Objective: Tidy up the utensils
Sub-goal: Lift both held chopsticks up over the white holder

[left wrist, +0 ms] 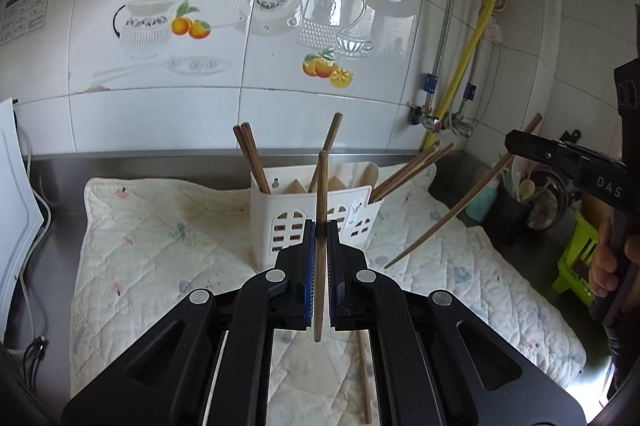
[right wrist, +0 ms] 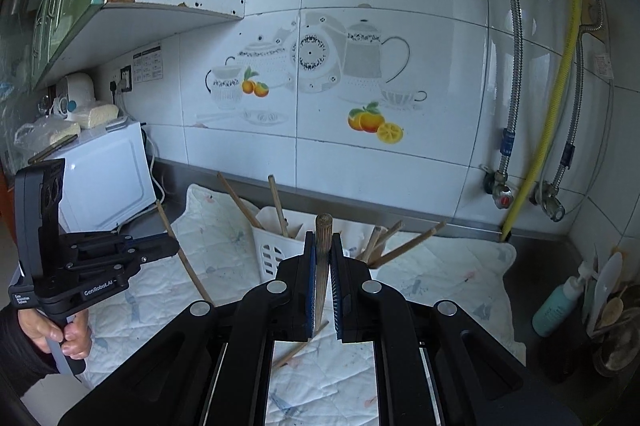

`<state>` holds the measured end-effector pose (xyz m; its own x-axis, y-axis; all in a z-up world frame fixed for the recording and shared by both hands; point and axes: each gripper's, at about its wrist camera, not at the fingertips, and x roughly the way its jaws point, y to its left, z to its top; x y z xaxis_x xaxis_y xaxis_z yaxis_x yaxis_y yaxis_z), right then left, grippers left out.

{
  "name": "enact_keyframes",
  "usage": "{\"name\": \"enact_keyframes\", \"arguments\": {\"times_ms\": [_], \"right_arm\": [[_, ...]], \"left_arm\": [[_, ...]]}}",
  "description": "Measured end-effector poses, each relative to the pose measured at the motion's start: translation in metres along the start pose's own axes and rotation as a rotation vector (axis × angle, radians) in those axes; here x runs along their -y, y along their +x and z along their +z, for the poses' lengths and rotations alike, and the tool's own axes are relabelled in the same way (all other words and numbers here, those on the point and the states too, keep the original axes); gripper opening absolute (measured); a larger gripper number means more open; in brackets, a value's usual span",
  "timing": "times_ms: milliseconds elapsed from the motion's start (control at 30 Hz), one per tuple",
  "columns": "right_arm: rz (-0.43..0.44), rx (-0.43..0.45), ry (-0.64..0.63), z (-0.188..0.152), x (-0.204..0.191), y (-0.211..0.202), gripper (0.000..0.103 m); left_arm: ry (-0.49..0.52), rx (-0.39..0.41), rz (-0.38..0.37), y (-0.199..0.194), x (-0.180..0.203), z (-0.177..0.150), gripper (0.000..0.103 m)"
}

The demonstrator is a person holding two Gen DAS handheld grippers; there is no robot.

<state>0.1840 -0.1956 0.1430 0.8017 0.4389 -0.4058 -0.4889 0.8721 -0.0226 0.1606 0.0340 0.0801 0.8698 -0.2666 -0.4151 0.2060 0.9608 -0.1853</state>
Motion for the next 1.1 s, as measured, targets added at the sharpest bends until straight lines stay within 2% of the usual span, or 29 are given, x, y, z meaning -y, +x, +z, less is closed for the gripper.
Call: {"name": "enact_keyframes", "arguments": {"times_ms": [433, 733, 900, 1100], "right_arm": [[-0.001, 0.037, -0.015, 0.030, 0.003, 0.005, 0.007], [-0.031, 0.078, -0.030, 0.067, 0.011, 0.009, 0.007], [-0.043, 0.081, -0.030, 0.075, 0.019, 0.015, 0.007], [-0.050, 0.075, -0.023, 0.075, 0.031, 0.028, 0.007]], "left_arm": [[0.030, 0.090, 0.006, -0.020, 0.007, 0.038, 0.003], [0.088, 0.240, 0.034, -0.042, 0.022, 0.099, 0.003], [0.136, 0.311, 0.078, -0.033, 0.034, 0.124, 0.003], [0.126, 0.335, 0.077, -0.008, 0.032, 0.141, 0.003]]}}
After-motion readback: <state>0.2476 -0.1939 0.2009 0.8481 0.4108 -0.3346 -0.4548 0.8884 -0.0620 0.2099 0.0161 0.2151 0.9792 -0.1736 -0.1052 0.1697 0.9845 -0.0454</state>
